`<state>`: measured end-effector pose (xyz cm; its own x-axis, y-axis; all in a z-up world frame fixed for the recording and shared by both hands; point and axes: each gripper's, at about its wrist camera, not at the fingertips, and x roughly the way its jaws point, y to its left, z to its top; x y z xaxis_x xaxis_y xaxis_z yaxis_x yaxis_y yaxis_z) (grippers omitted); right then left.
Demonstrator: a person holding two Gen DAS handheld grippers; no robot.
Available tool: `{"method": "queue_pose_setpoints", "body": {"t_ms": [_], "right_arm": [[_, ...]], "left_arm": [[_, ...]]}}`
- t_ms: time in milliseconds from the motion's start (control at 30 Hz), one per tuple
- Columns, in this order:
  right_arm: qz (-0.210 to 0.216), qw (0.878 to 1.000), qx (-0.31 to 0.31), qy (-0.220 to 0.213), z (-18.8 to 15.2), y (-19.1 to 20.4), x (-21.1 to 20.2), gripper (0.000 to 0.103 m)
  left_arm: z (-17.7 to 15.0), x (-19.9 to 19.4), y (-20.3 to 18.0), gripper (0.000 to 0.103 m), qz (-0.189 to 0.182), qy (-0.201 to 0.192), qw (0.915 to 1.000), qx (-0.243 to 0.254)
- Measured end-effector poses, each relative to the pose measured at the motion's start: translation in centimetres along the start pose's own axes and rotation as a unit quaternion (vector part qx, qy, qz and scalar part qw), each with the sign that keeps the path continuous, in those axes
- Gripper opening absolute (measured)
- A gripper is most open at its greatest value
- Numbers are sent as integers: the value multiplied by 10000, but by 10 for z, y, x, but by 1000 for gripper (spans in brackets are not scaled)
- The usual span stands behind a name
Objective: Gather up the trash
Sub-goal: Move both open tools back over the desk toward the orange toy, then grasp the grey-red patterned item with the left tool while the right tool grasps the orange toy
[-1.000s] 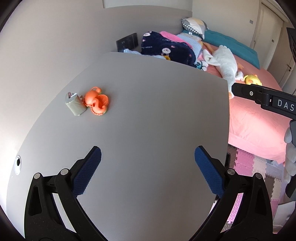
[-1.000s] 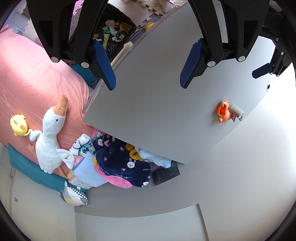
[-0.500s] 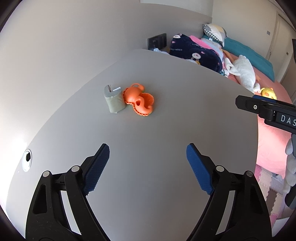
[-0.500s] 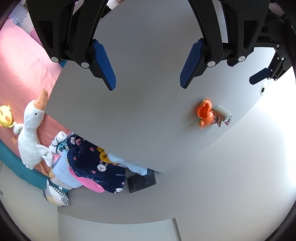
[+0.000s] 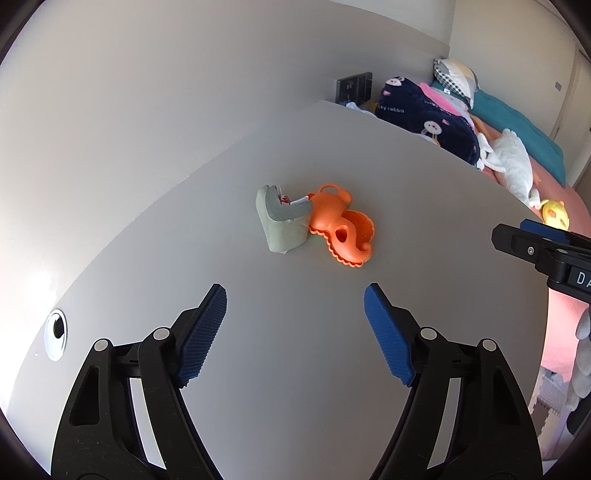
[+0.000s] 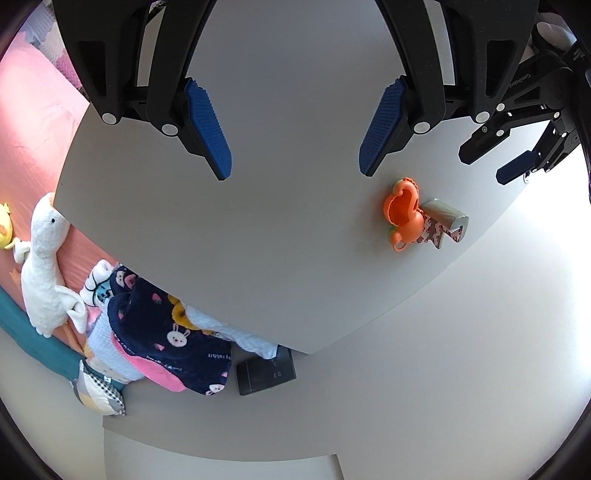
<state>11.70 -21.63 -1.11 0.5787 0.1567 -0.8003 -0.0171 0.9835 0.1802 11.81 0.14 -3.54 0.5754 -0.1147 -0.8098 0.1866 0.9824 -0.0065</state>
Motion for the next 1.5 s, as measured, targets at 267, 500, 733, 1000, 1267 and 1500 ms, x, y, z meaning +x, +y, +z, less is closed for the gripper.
{"method": "queue_pose_setpoints", "body": {"t_ms": [267, 500, 733, 1000, 1267, 1500], "right_arm": [[48, 10000, -16, 80, 16, 11, 23, 72], [68, 9999, -64, 144, 26, 19, 41, 72], [120, 9996, -143, 230, 34, 29, 55, 72], [225, 9987, -314, 330, 37, 47, 69, 72], [404, 9969, -545, 403, 35, 68, 80, 72], [506, 9942, -814, 493, 33, 95, 94, 72]], "left_arm": [[16, 22, 14, 74, -51, 29, 9999, -156], [31, 43, 25, 66, -244, 50, 9986, -458], [40, 57, 29, 56, -236, 73, 9988, -432], [44, 66, 43, 35, -219, -16, 9983, -537], [38, 51, 75, 35, 159, -127, 9969, -760], [27, 40, 102, 35, 371, -103, 9943, -992]]}}
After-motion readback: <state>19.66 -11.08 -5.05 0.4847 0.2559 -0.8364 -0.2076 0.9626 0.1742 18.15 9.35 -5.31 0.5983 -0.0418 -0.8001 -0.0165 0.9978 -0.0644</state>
